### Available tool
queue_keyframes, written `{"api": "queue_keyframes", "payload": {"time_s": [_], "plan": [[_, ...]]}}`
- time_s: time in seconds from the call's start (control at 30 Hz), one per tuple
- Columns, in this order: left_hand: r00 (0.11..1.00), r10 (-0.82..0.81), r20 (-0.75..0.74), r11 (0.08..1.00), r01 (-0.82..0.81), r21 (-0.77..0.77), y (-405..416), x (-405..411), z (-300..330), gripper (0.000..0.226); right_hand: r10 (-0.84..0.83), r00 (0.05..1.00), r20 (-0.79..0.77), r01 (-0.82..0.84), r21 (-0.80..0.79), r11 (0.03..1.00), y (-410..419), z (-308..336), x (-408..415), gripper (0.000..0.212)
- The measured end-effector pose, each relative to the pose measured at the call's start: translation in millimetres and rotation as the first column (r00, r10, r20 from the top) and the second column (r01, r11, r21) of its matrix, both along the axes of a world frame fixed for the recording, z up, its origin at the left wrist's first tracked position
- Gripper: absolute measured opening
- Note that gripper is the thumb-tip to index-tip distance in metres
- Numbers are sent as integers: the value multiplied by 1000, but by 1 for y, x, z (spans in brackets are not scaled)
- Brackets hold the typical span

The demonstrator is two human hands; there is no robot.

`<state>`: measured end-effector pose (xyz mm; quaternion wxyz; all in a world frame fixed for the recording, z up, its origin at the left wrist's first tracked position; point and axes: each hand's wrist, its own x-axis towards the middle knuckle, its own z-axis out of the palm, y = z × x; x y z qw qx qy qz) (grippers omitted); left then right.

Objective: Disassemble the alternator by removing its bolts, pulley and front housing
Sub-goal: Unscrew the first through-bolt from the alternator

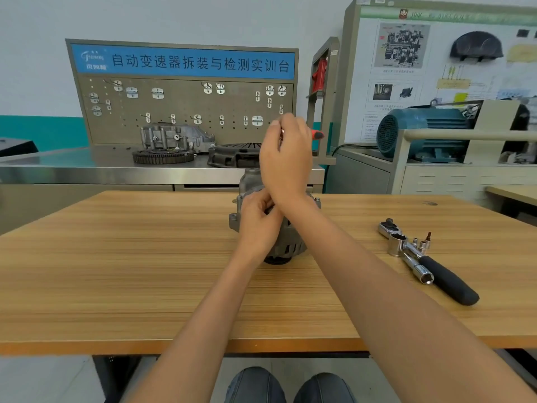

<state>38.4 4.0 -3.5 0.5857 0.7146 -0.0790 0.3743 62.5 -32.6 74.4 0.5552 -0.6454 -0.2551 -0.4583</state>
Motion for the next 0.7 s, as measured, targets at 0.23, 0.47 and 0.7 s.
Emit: {"api": "queue_keyframes", "payload": {"time_s": [0.23,0.47,0.7], "plan": [[999,-30,29,995,27,100,2,0,-1,30,582,779,-231,-500,330,800,-13,18,2,30],[999,-24,32,999,23,43,3,-2,0,49,19,997,74,-10,-124,992,-7,-2,3,19],[998,-50,24,997,49,57,1,-2,1,20,156,985,-73,-160,-50,986,-9,4,3,23]]}}
